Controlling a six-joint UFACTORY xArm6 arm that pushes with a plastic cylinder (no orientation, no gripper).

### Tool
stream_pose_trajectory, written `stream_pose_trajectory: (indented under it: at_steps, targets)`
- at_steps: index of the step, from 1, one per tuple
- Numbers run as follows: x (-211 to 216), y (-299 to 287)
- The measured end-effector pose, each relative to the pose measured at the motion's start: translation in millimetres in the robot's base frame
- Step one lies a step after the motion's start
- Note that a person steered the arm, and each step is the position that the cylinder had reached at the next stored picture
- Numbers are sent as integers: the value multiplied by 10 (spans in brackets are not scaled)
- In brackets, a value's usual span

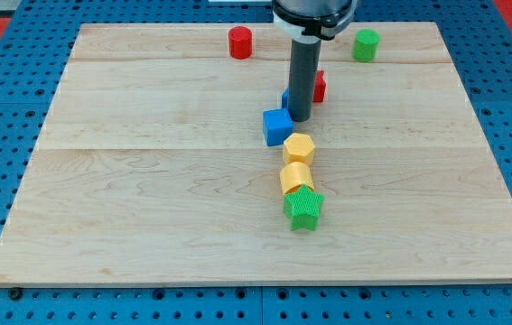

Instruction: Push the blue triangle towards the top left of the board

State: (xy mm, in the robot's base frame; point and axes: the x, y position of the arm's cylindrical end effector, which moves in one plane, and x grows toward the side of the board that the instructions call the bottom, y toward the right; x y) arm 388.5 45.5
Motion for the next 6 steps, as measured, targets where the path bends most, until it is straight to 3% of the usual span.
stream_pose_trajectory:
  at_steps: [1,3,4,5,6]
  targets:
    - [127,-491]
    - [-18,238]
    - [-492,237]
    - [-597,-985]
    - [-1077,-1560]
